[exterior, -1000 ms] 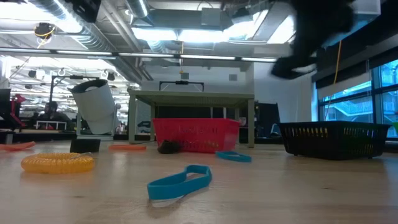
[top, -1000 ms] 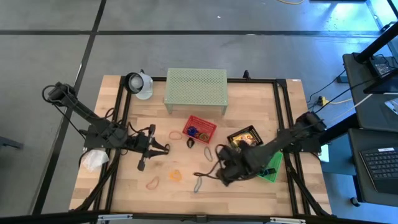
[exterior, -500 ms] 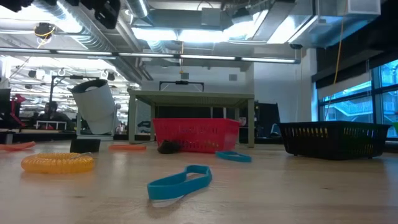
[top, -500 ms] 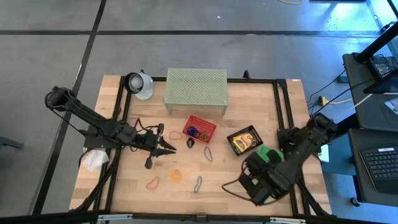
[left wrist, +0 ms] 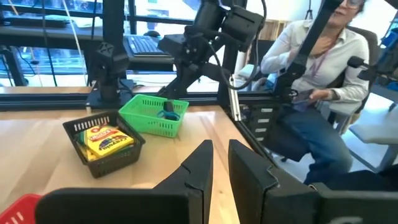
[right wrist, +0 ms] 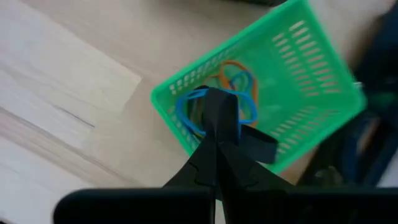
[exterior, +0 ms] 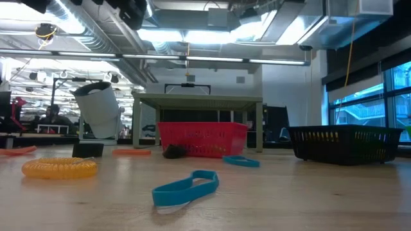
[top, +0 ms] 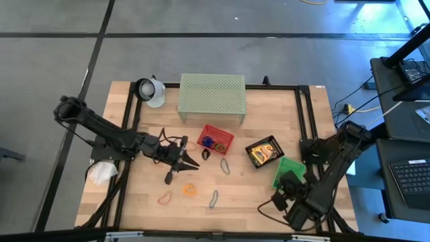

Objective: Pick & Place Office Desk Supplies
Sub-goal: Put the black rubber band into the green bin

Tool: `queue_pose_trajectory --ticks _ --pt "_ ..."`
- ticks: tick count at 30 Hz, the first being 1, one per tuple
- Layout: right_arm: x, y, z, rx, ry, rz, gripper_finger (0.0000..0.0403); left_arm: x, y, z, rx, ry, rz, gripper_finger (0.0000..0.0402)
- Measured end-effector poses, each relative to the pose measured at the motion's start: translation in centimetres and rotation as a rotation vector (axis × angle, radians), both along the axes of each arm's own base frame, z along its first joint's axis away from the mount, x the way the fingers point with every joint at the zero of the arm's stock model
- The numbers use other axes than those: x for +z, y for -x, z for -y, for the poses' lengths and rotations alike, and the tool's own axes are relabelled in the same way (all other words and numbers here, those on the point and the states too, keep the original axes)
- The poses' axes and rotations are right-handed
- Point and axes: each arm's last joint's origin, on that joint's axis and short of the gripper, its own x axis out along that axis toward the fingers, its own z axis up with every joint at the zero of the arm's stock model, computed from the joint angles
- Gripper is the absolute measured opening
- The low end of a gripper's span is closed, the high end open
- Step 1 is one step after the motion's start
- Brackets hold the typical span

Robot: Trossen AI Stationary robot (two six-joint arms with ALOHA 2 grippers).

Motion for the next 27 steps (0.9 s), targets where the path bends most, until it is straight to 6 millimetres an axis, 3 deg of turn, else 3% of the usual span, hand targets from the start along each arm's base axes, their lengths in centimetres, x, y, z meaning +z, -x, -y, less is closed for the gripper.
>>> queue_pose_trajectory --ticks 9,15,27 --pt "-1.8 1.5 2.5 -0.010 -0.084 0.110 0.0000 -0.5 -1.7 0.2 -0.022 -0.052 -0.089 0.0043" --pt "-3.4 2.3 4.0 -0.028 -0.124 0.093 0.0000 -0.2 -3.2 -0.3 0.001 -0.094 -0.214 0.0042" --pt "-5.4 2.2 5.0 -0.026 -0.124 0.077 0.0000 -0.6 -4.9 -0.9 0.026 -0.131 -0.301 0.0042"
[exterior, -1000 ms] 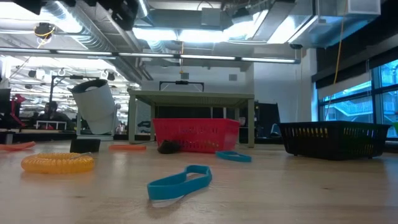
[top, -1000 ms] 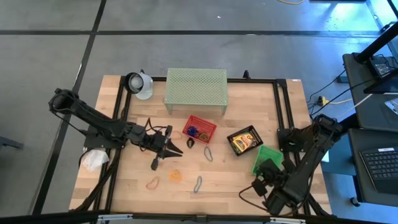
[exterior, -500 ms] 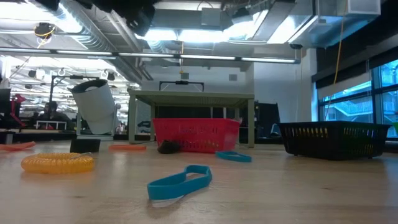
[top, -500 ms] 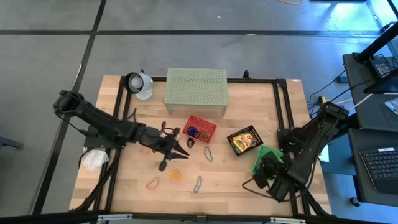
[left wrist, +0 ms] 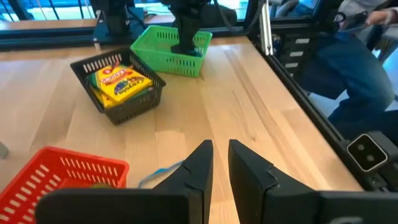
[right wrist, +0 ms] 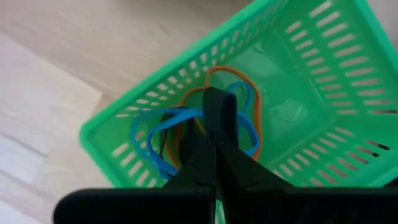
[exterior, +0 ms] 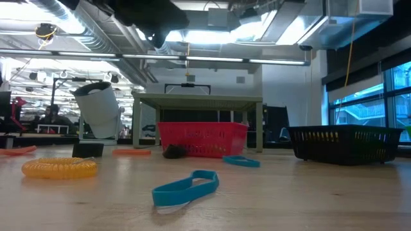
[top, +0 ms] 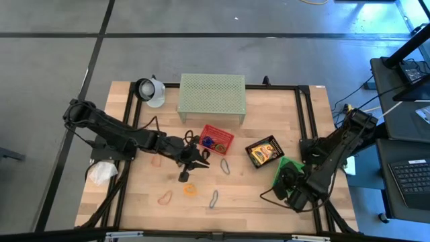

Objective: Pick & Place Office Desk Supplies
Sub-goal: Put the black rubber band into the green bin

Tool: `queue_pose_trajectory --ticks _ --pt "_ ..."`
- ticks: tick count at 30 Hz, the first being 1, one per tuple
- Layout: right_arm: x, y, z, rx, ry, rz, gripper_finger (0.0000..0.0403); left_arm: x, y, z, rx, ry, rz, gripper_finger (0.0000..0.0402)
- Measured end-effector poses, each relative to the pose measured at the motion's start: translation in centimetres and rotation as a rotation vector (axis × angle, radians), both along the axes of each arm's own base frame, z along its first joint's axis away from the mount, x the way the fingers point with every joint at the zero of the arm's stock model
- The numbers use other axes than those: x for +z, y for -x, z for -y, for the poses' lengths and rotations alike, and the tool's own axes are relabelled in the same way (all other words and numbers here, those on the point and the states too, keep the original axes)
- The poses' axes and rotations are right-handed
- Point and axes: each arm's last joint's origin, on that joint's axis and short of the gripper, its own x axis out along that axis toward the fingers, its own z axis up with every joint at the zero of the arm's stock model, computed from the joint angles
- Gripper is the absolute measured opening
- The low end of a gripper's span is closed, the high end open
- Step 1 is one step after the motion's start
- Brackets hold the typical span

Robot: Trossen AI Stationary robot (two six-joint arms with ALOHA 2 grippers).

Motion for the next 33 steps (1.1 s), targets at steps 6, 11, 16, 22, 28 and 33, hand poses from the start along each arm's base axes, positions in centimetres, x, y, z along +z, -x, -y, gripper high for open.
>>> queue_pose_trajectory --ticks 6,11,16,22,28,33 --pt "-0.7 -0.1 0.1 0.015 -0.031 -0.004 0.0000 -0.1 0.1 0.0 0.003 0.012 -0.015 0.0043" --pt "-0.8 -0.1 0.0 0.012 -0.040 -0.008 0.0013 -0.5 0.3 0.0 0.007 0.005 -0.065 0.0043" --pt "-0.8 -0.1 0.1 0.018 -0.035 -0.004 0.0019 -0.7 0.4 -0.1 0.015 0.013 -0.093 0.0043" --pt "-0.8 -0.1 0.0 0.042 -0.035 -0.012 0.0020 -1.0 0.6 -0.1 0.022 0.015 -0.135 0.0043" --pt "-0.8 0.0 0.0 0.088 -0.052 -0.051 0.0051 -1.4 0.8 -0.2 0.025 0.006 -0.177 0.0043" --pt "-0.7 0.0 0.0 0.074 -0.050 -0.049 0.0121 -1.7 1.0 -0.2 0.026 -0.004 -0.210 0.0043"
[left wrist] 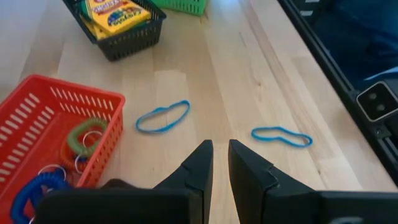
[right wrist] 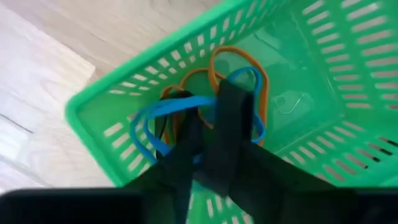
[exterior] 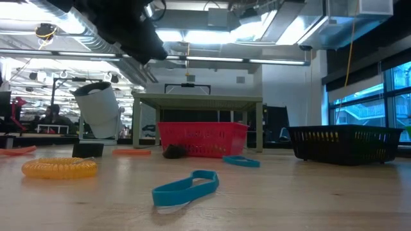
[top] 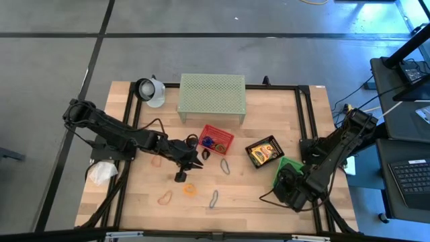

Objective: Pick & Place Office Desk Supplies
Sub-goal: Put the black rubber band into the green bin, then put the yellow spring keychain into the red bin

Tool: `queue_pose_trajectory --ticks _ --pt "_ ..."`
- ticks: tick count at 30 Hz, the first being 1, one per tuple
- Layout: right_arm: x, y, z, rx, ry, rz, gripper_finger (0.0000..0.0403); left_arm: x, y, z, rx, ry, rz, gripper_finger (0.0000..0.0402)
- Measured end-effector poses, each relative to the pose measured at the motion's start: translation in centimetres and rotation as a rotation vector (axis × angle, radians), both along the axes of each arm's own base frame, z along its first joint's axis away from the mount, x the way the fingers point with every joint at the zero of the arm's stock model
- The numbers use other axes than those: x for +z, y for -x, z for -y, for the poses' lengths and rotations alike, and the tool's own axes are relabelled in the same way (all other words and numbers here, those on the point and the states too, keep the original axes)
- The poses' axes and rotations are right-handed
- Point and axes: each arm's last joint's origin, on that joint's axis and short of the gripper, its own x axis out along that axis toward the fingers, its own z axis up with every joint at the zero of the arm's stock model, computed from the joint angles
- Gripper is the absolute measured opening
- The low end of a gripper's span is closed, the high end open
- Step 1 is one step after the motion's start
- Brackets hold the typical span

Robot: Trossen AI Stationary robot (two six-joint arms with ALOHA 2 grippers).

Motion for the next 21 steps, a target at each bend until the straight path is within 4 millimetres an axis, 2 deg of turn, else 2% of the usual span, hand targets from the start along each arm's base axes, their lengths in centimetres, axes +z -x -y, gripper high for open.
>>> queue_pose_trajectory --ticks 4,8,12,21 --pt "1.0 -0.4 -0.6 -0.008 -0.021 0.028 0.0166 -0.2 0.1 0.0 0.000 -0.005 -0.022 0.0043" --pt "2.6 -0.7 -0.8 -0.006 0.023 0.049 0.0181 -0.3 0.2 -0.1 0.000 -0.008 -0.037 0.0043" --pt "3.9 -0.9 -0.9 0.018 0.043 0.048 0.0175 0.0 0.5 -0.1 -0.002 0.005 -0.058 0.0043" --pt "4.1 -0.9 -0.8 0.012 0.067 0.062 0.0144 1.6 0.7 -0.1 0.016 0.012 -0.134 0.0043"
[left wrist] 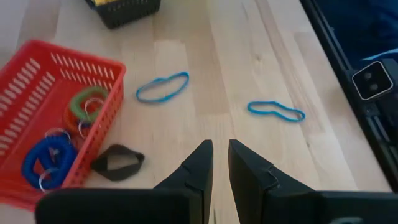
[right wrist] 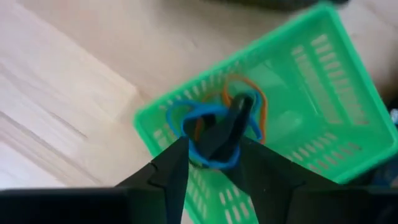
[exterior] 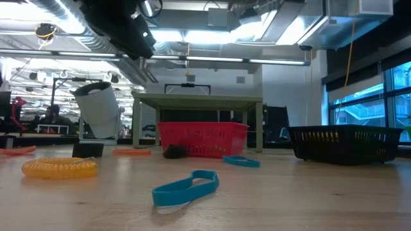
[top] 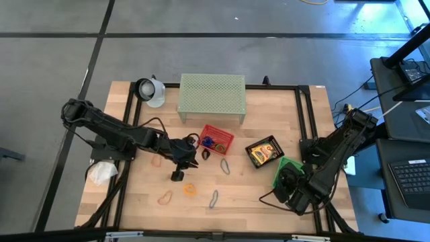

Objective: Pick & Place Office Desk Supplies
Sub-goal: Put the yellow spring keychain into the red bin

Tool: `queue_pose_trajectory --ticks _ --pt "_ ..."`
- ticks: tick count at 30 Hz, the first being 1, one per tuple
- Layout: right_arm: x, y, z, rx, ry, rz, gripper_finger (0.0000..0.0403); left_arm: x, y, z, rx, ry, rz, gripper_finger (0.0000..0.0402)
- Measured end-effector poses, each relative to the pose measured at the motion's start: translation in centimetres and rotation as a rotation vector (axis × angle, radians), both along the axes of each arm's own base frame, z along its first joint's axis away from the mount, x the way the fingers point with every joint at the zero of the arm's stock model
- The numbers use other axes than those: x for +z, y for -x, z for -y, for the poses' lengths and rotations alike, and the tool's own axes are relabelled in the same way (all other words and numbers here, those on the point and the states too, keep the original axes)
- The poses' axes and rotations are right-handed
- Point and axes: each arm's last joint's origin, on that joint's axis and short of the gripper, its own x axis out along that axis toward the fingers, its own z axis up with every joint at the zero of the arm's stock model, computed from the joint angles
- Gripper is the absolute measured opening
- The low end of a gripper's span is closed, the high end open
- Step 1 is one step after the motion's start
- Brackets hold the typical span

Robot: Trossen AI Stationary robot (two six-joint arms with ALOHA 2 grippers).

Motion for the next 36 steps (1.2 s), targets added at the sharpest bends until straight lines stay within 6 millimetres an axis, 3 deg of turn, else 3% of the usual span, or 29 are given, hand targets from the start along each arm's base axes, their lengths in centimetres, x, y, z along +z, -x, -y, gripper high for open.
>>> queue_pose_trajectory --ticks 10,19,26,36 --pt "0.5 -1.2 -0.2 0.054 0.174 0.365 0.0130 -0.3 1.3 2.6 -0.298 0.068 -0.076 0.0043" --pt "1.5 -3.7 0.1 0.152 0.429 0.672 0.0130 -0.3 1.5 3.2 -0.301 0.081 -0.074 0.0070" --pt "1.4 -5.2 1.7 0.154 0.495 0.602 0.0128 -0.7 1.3 3.5 -0.238 0.072 -0.091 0.0109" --pt "1.3 -6.5 3.4 0.119 0.512 0.538 0.0127 -4.8 -0.1 6.1 -0.271 0.030 -0.236 0.0122"
